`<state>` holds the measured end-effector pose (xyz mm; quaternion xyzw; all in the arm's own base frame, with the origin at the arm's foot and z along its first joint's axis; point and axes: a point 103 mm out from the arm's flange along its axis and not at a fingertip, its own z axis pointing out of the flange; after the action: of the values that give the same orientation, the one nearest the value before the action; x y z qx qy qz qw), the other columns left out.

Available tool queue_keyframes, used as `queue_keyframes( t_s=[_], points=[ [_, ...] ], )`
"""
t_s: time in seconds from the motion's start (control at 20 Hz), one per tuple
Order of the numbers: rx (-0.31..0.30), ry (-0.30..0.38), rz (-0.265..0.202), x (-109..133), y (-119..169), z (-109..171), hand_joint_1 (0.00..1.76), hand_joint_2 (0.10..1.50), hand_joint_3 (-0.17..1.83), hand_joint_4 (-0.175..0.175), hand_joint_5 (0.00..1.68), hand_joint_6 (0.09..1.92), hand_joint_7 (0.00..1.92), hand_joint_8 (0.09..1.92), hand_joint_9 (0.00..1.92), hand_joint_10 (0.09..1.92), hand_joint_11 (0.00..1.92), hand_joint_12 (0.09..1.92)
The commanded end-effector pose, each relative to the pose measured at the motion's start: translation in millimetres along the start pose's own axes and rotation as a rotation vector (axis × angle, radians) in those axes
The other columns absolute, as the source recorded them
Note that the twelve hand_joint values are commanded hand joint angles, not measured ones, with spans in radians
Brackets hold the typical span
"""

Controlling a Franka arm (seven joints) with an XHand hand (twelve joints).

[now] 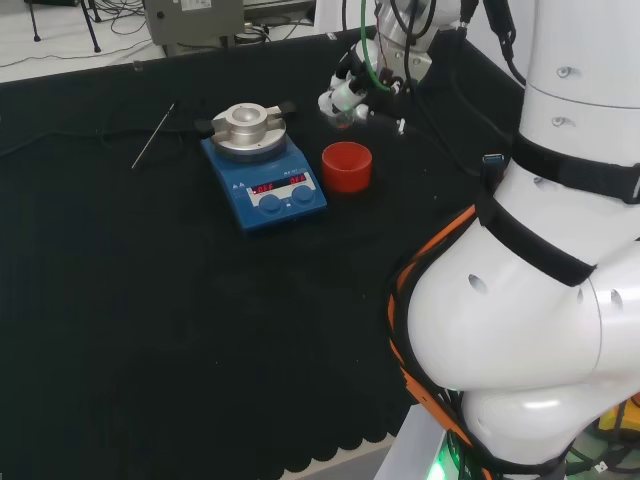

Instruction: Place the round-bottom flask on the heater.

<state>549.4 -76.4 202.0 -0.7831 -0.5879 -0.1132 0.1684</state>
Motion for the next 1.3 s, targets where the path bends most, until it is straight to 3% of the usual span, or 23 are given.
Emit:
queue_keyframes(
  t_s=[0.05,0.25,0.7,1.3],
  points=[
    [-0.003,0.011,0.002,13.0,-1.6,-10.0,1.1,0.68,0.67,0.175,1.19,0.84,0.67,0.64,0.8,0.58,0.36,1.3],
    [-0.003,0.022,0.002,18.0,0.2,-11.4,1.1,0.68,0.67,0.175,1.18,0.83,0.67,0.64,0.8,0.58,0.36,1.3],
    [0.037,0.093,-0.036,64.5,9.4,-10.8,1.1,0.69,0.67,0.175,1.18,0.83,0.67,0.64,0.8,0.57,0.36,1.3],
    [0.122,0.099,-0.117,126.4,24.3,27.2,1.1,0.69,0.66,0.175,1.18,0.83,0.67,0.64,0.8,0.57,0.36,1.3]
  ],
)
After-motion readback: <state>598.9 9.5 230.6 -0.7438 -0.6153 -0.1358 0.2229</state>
